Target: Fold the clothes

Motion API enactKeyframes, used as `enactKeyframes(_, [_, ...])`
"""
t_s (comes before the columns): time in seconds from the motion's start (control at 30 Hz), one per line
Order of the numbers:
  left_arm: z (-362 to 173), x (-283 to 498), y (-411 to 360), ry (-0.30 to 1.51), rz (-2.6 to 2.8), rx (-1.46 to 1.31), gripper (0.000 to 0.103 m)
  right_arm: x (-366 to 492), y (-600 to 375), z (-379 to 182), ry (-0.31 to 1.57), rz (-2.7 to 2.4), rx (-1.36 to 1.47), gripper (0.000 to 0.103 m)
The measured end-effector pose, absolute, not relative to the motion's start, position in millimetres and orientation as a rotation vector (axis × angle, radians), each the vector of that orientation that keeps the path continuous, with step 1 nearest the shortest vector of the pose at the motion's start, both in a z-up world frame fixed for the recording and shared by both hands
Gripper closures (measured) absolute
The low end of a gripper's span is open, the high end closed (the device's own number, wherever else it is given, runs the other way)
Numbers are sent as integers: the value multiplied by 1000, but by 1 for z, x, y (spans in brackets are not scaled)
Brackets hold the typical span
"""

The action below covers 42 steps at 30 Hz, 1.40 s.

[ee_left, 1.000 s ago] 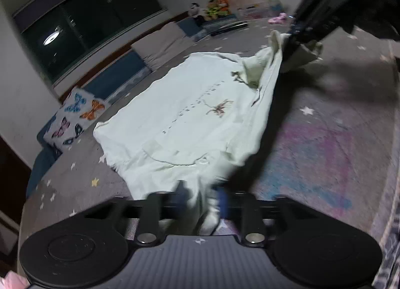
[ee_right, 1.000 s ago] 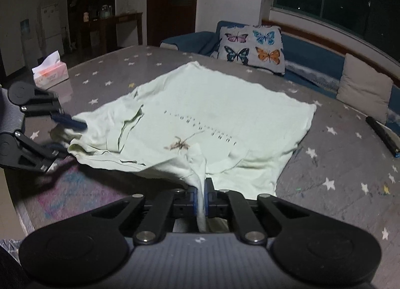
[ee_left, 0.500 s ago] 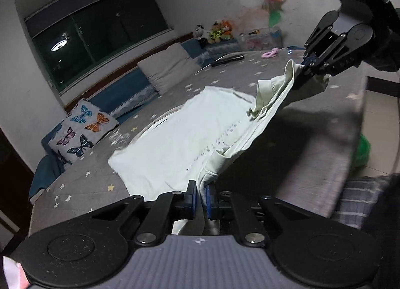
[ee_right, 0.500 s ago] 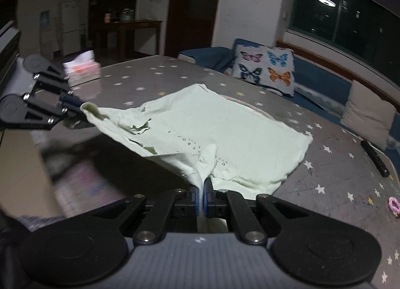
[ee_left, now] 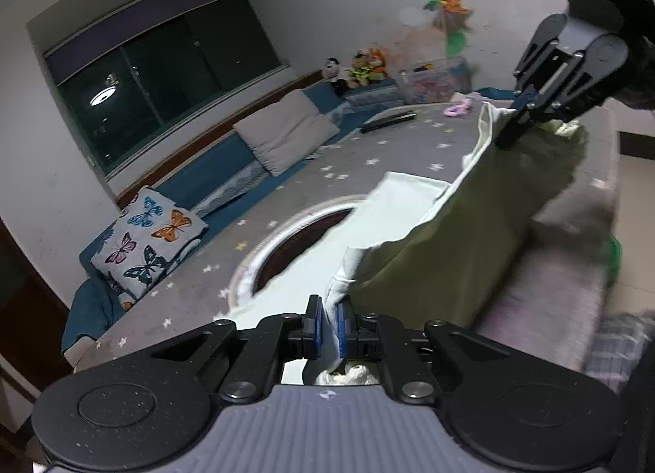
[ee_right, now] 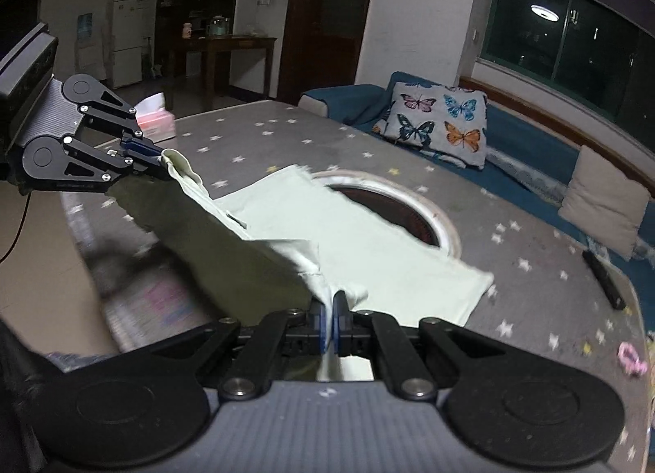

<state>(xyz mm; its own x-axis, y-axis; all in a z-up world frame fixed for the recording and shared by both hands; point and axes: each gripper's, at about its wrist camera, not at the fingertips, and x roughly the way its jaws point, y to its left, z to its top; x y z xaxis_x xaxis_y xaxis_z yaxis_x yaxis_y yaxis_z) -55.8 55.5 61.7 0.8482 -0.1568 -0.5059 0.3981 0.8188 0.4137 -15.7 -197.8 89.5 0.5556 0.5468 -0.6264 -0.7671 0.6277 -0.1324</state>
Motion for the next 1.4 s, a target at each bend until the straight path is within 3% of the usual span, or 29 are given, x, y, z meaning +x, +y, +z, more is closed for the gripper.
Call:
enactKeyframes(0.33, [47, 77, 76, 555, -274, 551, 95, 111, -172, 90, 650, 790, -402, 100])
enactKeyframes(0.63, [4, 167, 96, 686, -191, 488, 95, 208, -153, 37, 771, 756, -351, 99])
enactKeyframes(0.7, [-5, 176, 101, 707, -175, 461, 95, 218, -155, 26, 775, 735, -323, 90])
enactKeyframes(0.83, [-10, 180, 109, 723, -130, 413, 94, 224, -163, 17, 752, 707, -253, 81])
enactKeyframes(0.93, [-5, 177, 112, 710, -115, 385, 92, 229, -170, 10, 734, 685, -202, 66])
enactKeyframes(1.03, [3, 172, 112, 689, -113, 367, 91, 219, -180, 23, 696, 684, -181, 63])
enactKeyframes(1.1, [7, 168, 109, 674, -117, 370, 91, 207, -184, 28, 669, 684, -191, 56])
enactKeyframes(1.4, [13, 146, 92, 661, -143, 358, 86, 151, -189, 40, 598, 713, -275, 47])
